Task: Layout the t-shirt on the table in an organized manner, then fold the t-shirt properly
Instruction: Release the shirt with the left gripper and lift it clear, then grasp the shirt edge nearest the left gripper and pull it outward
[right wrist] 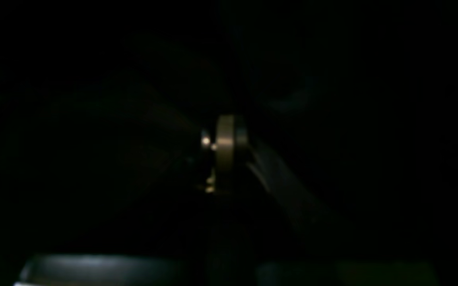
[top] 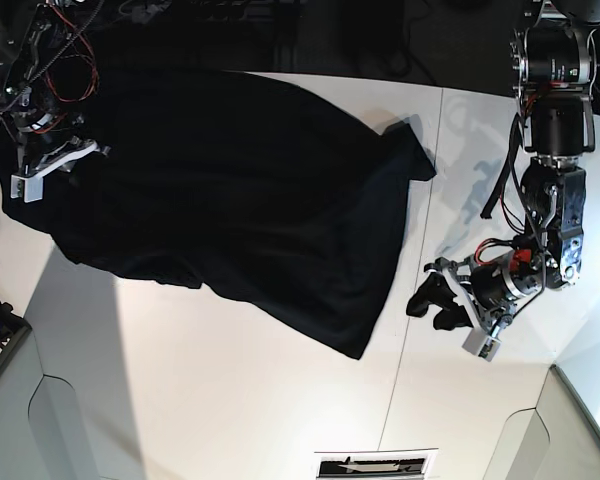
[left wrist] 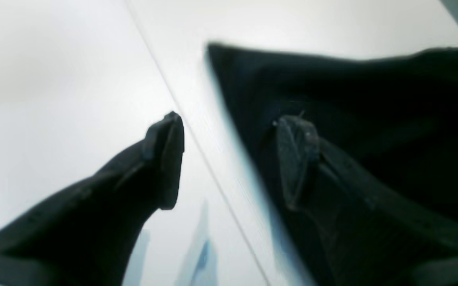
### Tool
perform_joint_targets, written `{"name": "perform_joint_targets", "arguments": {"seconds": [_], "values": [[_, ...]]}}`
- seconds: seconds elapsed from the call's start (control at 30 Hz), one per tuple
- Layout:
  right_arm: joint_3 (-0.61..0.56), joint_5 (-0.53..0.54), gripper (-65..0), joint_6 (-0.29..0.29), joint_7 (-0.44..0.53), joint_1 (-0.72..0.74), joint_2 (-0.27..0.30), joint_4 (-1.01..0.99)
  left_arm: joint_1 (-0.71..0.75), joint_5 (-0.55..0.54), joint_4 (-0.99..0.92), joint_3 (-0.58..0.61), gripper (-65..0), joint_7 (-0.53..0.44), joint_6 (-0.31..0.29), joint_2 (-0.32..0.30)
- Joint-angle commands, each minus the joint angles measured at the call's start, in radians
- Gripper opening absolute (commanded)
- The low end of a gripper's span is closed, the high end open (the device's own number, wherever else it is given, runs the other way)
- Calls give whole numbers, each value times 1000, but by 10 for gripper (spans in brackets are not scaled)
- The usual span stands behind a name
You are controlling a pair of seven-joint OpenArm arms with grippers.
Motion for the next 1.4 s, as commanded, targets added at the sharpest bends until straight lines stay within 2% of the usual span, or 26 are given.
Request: {"name": "perform_joint_targets", "arguments": {"seconds": [0.0,0.23,0.37,0.5,0.57,0.67,0.73,0.9,0.97,1.07,1.17,1.3,1.37], "values": [[14,14,-650,2,8,11,12,17,-13,-24,15,-6,-259,-33,-12,-14],[31,75,-650,31,8,17,43,17,26,-139,16,-7,-259,-26,-24,34],[10,75,-650,31,8,21,42,17,26,-278,18,-5,-259,58,-24,66],[-19,63,-650,31,8,21,43,17,28,-289,20,11,-260,122,-24,111],[-22,64,-650,31,8,21,43,17,32,-256,20,30,-281,125,-24,131],[-22,64,-650,31,8,21,43,17,43,-166,20,61,-415,105,-24,142],[-22,64,-650,31,8,22,43,17,49,-66,20,73,-488,69,-24,138],[-22,64,-650,31,8,21,43,17,48,242,15,76,-493,-114,-21,94],[-21,75,-650,31,8,21,43,17,48,335,15,76,-493,-174,48,64],[-21,101,-650,32,8,22,43,17,42,433,15,76,-493,-210,109,18],[-21,132,-650,35,8,26,43,17,23,453,15,76,-493,-209,142,-13],[-21,135,-650,61,-1,50,43,23,-3,422,15,76,-493,-196,146,-20],[-21,135,-650,61,-4,52,43,43,-4,341,21,76,-494,-177,83,-20]]}}
